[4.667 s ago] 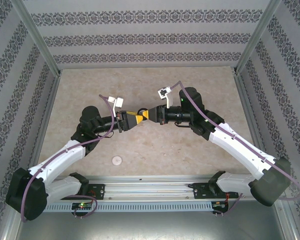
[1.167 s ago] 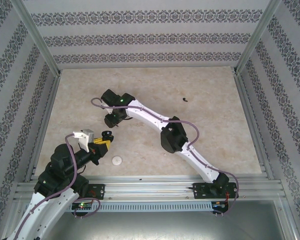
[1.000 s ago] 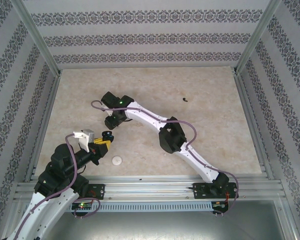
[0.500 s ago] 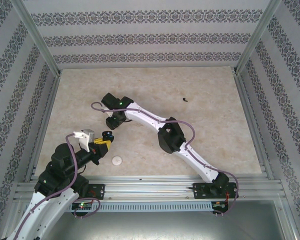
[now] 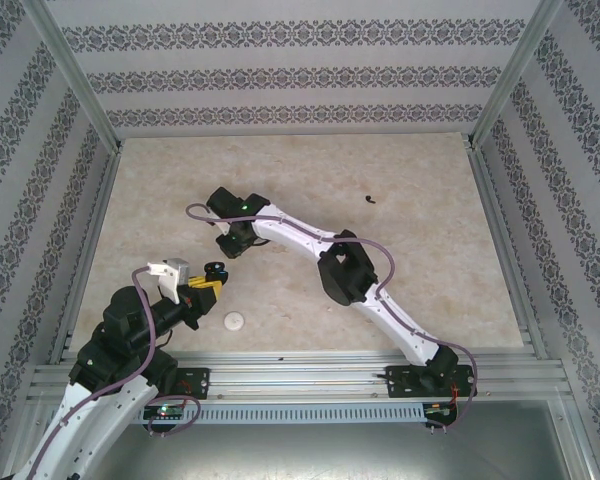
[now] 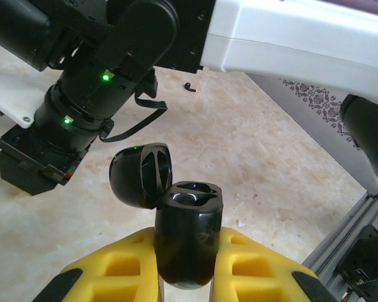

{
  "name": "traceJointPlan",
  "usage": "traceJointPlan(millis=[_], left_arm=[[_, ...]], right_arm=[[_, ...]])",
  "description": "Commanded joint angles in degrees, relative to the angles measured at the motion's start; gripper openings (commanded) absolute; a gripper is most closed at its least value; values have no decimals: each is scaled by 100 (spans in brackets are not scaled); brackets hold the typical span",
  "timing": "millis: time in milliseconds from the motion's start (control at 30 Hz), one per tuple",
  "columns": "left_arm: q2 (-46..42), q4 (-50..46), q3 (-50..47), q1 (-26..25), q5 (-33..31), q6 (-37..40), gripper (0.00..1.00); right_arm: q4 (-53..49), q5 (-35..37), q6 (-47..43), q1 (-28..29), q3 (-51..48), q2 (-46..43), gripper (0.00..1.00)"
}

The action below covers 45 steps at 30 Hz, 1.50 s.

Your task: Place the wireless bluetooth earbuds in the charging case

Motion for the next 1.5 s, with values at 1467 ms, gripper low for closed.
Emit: traceJointPlan(millis=[1467], left_arm=[[3091, 5746, -160, -77, 2450, -380, 0]], right_arm=[[5236, -745, 1240, 231, -7333, -8034, 21]])
